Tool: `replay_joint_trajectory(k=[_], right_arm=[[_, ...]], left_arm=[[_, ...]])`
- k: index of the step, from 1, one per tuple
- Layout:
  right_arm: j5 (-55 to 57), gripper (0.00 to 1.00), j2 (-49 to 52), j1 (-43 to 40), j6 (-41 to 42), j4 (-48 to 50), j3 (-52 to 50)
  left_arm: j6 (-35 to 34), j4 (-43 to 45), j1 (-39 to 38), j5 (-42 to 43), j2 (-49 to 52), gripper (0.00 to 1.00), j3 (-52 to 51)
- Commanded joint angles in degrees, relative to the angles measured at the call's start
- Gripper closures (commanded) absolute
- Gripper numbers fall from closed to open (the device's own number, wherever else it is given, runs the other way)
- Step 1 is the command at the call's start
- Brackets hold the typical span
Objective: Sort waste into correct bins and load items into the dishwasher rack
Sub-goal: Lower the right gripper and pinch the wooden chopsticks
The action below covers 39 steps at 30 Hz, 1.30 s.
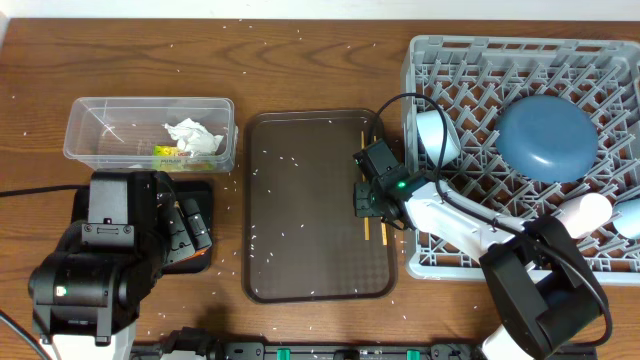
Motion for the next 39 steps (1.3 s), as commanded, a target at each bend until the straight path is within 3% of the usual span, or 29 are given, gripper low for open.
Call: replay_joint_trajectory(k=[1,5,12,18,32,39], right_arm=[[1.14,0.89,0.42,0.59,2.47,-0.94,-0.31],[1.16,0.96,0.42,0.59,2.86,-1.11,-0.31],[1.60,0.94,1.84,0.50,3.89,-1.29,-0.28],[1.31,0.99,2.62,0.37,2.38,-3.63,2.36],[-0.72,0.99,1.09,0.94,-9.44,-30.45,31.23],[-0.61,0.99,-1.95,-6.84,-9.79,-38.75,36.89]], left_arm=[[-0.55,-0.15,0.28,-0.90,-0.04,0.02,1.03],[-0.55,-0.17,0.28,-0.90,-0.04,0.02,1.03],[-0.55,-0.17,0.28,-0.90,-0.04,0.02,1.03],[-0.55,-0.17,0.28,-0.90,-0.04,0.02,1.03],[-0.55,-0.17,0.28,-0.90,-0.07,0.02,1.03],[-0.55,-0.17,0.28,-0.90,-0.04,0.02,1.03]])
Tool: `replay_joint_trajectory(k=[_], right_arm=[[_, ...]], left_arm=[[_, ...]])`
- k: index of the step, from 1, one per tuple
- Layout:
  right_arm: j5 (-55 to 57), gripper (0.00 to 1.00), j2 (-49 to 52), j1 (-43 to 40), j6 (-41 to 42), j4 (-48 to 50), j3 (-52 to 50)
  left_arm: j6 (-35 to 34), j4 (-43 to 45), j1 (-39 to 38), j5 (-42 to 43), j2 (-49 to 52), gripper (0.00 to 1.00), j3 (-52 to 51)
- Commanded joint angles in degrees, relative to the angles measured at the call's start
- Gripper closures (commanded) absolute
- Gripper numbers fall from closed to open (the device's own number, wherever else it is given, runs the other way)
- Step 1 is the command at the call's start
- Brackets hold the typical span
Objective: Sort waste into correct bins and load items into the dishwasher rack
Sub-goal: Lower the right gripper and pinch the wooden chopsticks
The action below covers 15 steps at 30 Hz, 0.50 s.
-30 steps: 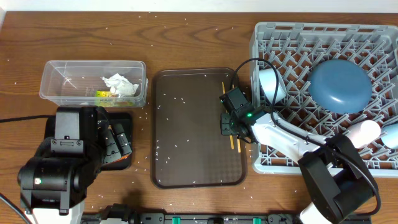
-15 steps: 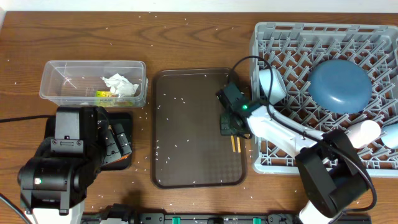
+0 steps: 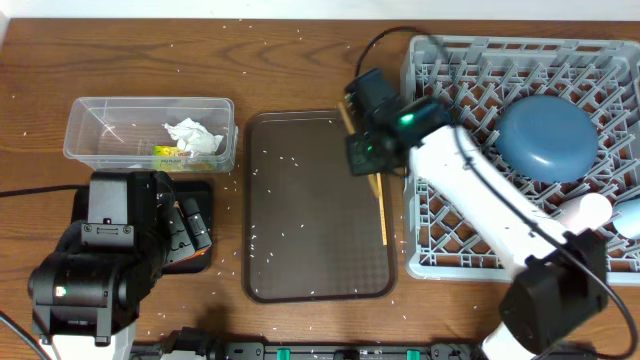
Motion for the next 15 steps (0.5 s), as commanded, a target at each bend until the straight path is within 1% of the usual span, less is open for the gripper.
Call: replay_joint_trajectory(k=[1,7,10,13,15], right_arm=[[0.33,0.99,-3.10,-5.64,-1.42,-2.36,1.75],[0.37,0.99,-5.95,-16.39,-1.31,-9.01,1.75],[0.17,0.99,-6.12,-20.94,-3.06,-11.61,1.66],[0.28,0.99,-6.05,-24.06,-6.03,-11.82,0.24],[2.49,0.99,-6.03,-25.42,-6.64,-11.61,-1.86]], left_arm=[[-0.55,-0.15,0.24,-0.92,-0.02,0.02,0.96],[-0.55,-0.15,0.24,-0.92,-0.02,0.02,0.96],[-0.55,-0.15,0.24,-0.92,-0.02,0.02,0.96],[-0.55,-0.15,0.24,-0.92,-0.02,0.02,0.96],[-0.55,-0.15,0.24,-0.92,-0.02,0.02,0.96]])
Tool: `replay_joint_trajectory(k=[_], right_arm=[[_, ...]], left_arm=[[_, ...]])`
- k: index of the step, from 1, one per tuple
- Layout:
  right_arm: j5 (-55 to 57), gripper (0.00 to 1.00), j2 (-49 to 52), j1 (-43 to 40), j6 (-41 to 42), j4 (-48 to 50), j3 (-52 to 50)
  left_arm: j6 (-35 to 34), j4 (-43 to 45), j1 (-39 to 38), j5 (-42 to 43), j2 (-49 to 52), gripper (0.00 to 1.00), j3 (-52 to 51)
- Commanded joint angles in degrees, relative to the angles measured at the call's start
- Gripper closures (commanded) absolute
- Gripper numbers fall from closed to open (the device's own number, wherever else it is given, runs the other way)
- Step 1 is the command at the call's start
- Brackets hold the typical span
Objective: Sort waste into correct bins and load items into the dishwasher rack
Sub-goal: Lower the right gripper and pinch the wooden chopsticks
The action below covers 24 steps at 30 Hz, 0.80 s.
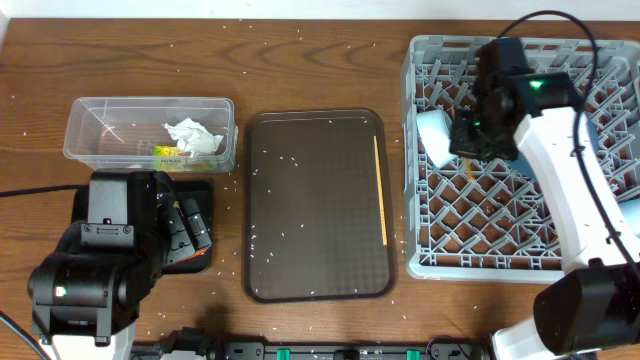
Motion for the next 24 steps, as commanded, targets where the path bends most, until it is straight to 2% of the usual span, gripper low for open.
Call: replay_joint_trajectory(k=[1,6,13,14,16,17,21,24], right_arm=[[3.43,0.99,-1.07,-1.81,-3.02,-0.09,-3.17],[6.56,0.99,-1.07,-3.50,-6.45,4.81,-10.43],[5.33,0.99,-1.29,-4.00,-8.55,6.01,-11.80],[3.91,0.94,-1.62,-3.74,-10.08,5.95,-11.39],[1.51,0.78,-2.60,-2.97,-11.87,5.77,-10.49],[0.68,0.75,-3.41,-2.32,-11.98,5.55,-9.77],[-3.23,0.70,-7.82,2.05,-11.26,5.42,-6.86],[-3.56,0.66,-10.71,8.15,-6.73,6.93,-5.46]], left_arm=[[-0.55,-0.17,0.24,-0.90,-0.02,0.02,0.96],[-0.55,-0.17,0.24,-0.90,-0.02,0.02,0.96],[-0.55,-0.17,0.24,-0.90,-0.02,0.02,0.96],[-0.55,-0.17,0.24,-0.90,-0.02,0.02,0.96],[-0.55,-0.17,0.24,-0.90,-0.02,0.02,0.96],[-0.55,-0.17,0.24,-0.90,-0.02,0.02,0.96],[-0.55,-0.17,0.24,-0.90,-0.02,0.02,0.96],[-0.55,-0.17,0.24,-0.90,-0.02,0.02,0.96]])
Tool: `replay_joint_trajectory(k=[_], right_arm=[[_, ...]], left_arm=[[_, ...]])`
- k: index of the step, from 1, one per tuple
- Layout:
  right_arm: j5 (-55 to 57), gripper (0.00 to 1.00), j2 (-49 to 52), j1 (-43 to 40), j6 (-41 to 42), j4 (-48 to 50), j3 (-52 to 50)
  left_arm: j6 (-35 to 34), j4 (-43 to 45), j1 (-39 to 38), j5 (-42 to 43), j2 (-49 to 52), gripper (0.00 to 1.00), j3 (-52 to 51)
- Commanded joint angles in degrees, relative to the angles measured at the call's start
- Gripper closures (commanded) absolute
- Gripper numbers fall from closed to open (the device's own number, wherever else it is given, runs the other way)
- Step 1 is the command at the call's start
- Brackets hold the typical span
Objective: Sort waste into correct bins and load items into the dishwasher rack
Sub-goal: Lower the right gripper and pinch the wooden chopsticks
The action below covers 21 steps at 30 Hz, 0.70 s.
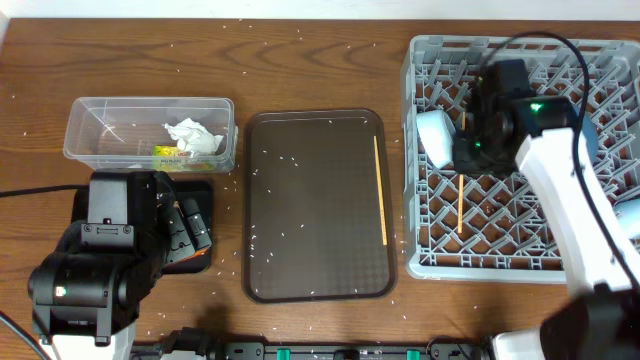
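My right gripper (468,158) hangs over the left part of the grey dishwasher rack (520,262), next to a white cup (432,136). A wooden chopstick (459,208) runs from its fingers down across the rack grid; the gripper looks shut on its upper end. A second chopstick (381,190) lies along the right side of the brown tray (300,250). A clear bin (90,130) at the left holds crumpled white paper (193,136) and a yellow-green wrapper (170,152). My left gripper (193,226) rests at the lower left; its jaws are too dark to read.
A black bin (200,252) sits partly under the left arm. White crumbs are scattered over the tray and the wooden table (300,60). The right arm covers much of the rack's middle.
My right gripper has shifted slightly down and left over the rack. The chopstick now shows long and nearly vertical against the rack grid, where only a short tilted piece showed before.
The right gripper was first at the tray's right edge on the two chopsticks. Then it was at the tray's top right corner with one chopstick, the other left lying on the tray. It then held that chopstick over the rack, and now holds it lower there.
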Motion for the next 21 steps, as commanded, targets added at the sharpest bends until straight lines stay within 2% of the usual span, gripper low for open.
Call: replay_joint_trajectory(k=[1,5,10,13,21], right_arm=[[-2.84,0.65,-4.35,7.65,3.30,2.14,2.84],[-2.67,0.59,-1.31,16.83,4.55,8.24,3.39],[-6.58,0.59,10.16,18.82,4.98,7.37,8.68],[-7.06,0.50,16.24,18.82,5.01,6.80,11.30],[-4.90,0.56,25.40,19.08,8.76,6.03,11.43]], left_arm=[[-0.55,-0.17,0.24,-0.90,-0.02,0.02,0.94],[-0.55,-0.17,0.24,-0.90,-0.02,0.02,0.94],[-0.55,-0.17,0.24,-0.90,-0.02,0.02,0.94],[-0.55,-0.17,0.24,-0.90,-0.02,0.02,0.94],[-0.55,-0.17,0.24,-0.90,-0.02,0.02,0.94]])
